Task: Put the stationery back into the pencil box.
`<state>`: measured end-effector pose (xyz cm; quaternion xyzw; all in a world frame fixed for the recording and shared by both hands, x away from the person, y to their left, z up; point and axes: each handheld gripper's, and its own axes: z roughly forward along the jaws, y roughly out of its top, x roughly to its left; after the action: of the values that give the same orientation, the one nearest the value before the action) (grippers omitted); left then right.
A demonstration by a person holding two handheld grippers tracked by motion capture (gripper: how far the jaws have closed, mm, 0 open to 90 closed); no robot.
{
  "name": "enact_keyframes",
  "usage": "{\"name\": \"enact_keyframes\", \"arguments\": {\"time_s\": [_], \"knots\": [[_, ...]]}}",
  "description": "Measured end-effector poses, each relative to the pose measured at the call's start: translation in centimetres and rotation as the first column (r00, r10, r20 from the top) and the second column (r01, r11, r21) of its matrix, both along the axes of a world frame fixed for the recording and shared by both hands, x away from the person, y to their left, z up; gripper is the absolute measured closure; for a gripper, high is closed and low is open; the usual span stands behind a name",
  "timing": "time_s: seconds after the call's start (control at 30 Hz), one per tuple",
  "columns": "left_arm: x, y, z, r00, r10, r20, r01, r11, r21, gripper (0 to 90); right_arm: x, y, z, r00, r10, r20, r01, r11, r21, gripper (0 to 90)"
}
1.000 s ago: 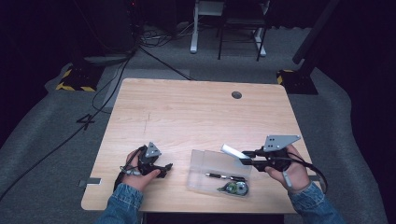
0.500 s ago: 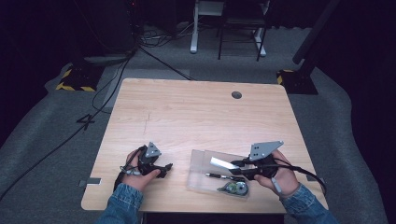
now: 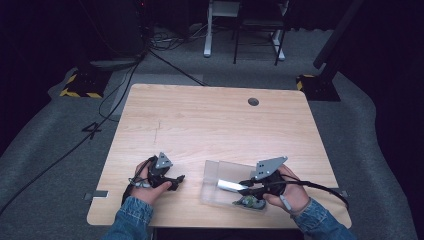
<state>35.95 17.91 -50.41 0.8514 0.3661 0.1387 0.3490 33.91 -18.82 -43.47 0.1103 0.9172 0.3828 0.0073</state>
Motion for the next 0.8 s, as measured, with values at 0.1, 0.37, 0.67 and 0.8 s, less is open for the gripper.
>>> {"name": "enact_keyframes", "arguments": {"time_s": [0.1, 0.37, 0.67, 0.8], "knots": [[0.0, 0.0, 0.0, 1.0000, 0.000, 0.000, 0.000, 1.0000, 0.000, 20.0, 0.0, 0.3, -0.4, 1.0000, 0.004, -0.005, -0.004, 1.000, -0.012, 71.5], [0.0, 0.0, 0.0, 1.0000, 0.000, 0.000, 0.000, 1.0000, 0.001, 20.0, 0.2, 0.9, -1.5, 0.9998, 0.017, -0.014, -0.018, 0.998, -0.054, 71.5], [0.0, 0.0, 0.0, 1.0000, -0.002, 0.000, 0.002, 1.0000, 0.001, 20.0, 0.4, 1.1, -2.2, 0.9995, 0.030, -0.008, -0.030, 0.996, -0.083, 71.5], [0.0, 0.0, 0.0, 1.0000, 0.000, 0.000, 0.000, 1.0000, 0.001, 20.0, 0.5, 1.3, -2.6, 0.9993, 0.033, -0.017, -0.035, 0.995, -0.095, 71.5]]}}
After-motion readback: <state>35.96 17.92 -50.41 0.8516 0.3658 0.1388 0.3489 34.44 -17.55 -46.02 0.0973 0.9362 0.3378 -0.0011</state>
